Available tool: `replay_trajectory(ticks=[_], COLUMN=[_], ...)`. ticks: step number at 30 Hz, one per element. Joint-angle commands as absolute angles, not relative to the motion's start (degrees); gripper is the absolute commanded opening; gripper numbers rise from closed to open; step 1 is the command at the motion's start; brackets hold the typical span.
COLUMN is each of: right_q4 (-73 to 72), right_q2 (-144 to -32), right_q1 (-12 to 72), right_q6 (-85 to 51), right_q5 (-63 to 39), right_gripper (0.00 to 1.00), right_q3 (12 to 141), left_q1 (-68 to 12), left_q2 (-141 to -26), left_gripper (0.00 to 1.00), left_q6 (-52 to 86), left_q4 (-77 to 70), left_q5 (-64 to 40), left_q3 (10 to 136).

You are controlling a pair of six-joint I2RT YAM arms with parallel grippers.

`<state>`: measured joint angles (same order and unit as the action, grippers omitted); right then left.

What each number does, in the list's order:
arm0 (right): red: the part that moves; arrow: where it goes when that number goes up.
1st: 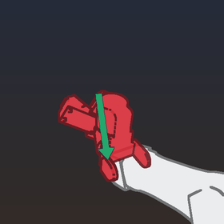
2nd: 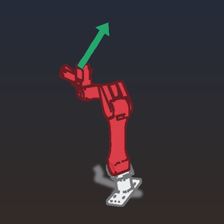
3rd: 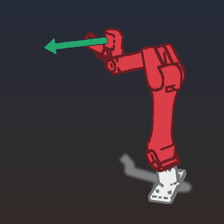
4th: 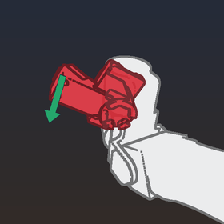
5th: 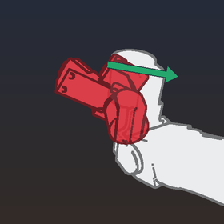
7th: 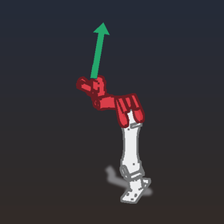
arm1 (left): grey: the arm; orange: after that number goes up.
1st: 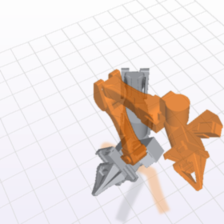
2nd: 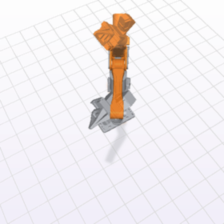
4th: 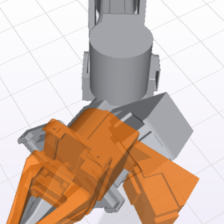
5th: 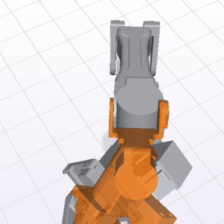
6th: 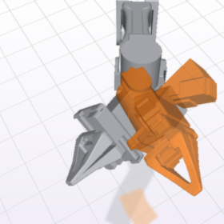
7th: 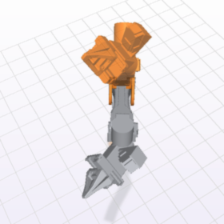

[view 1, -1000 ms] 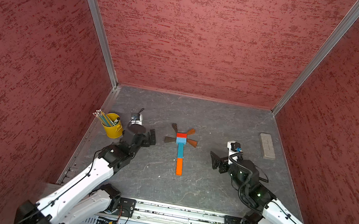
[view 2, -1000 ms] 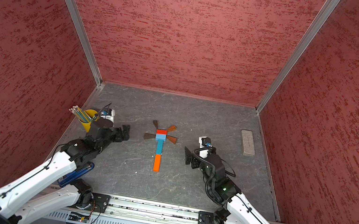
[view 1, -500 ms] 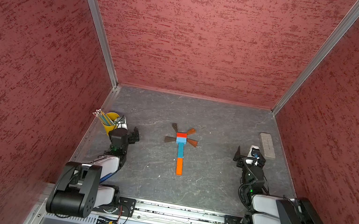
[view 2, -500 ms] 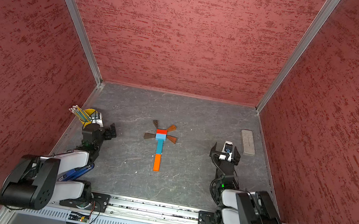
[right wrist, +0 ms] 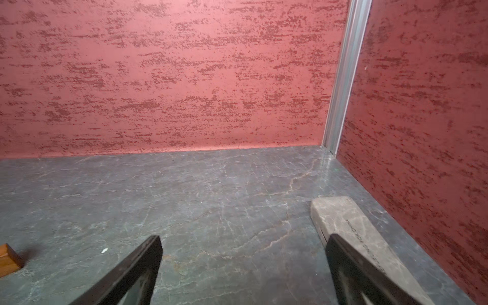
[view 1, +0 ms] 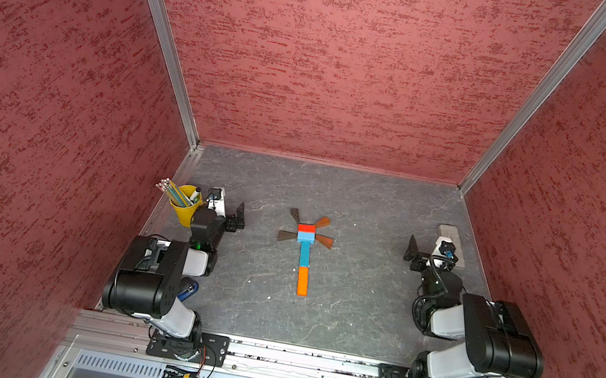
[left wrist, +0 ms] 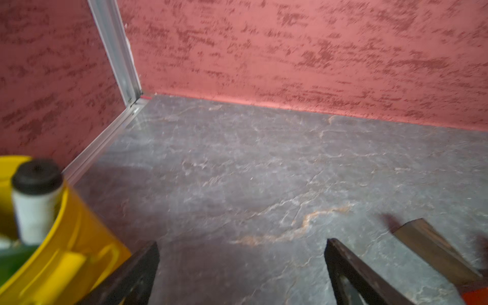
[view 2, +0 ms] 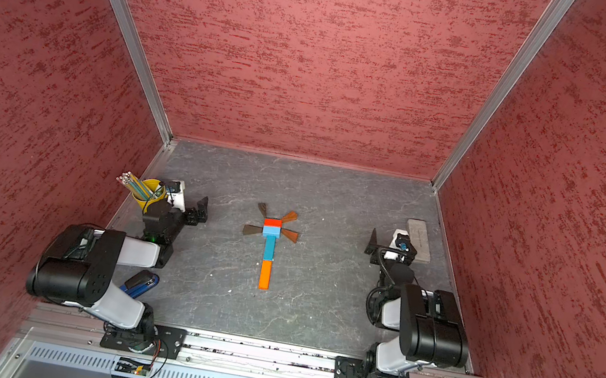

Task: Assemble a small pinwheel with building blocks
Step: Reset both arms

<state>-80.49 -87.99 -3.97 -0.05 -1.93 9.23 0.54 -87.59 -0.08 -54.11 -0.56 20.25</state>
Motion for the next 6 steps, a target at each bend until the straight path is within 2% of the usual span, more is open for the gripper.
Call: replay_trajectory(ticks=[1, 6], right_q4=[-80.00, -82.29], right_q2=[-87.90, -87.81], right_q1=[-4.22, -4.17], right_q6=[-1.01, -1.47], right_q5=[-4.39, -3.24], right_gripper=[0.99, 0.99], right_q3=[9.95, 8.64], left_q1=[-0.05, 0.98], left_q2=[-87.56, -87.74], left_gripper=[1.00, 1.00], left_q6=[-2.17, -1.63], left_q4=[-52.70, -52.14], left_q5=[-0.70, -2.73], left_q3=[20.66, 21.14])
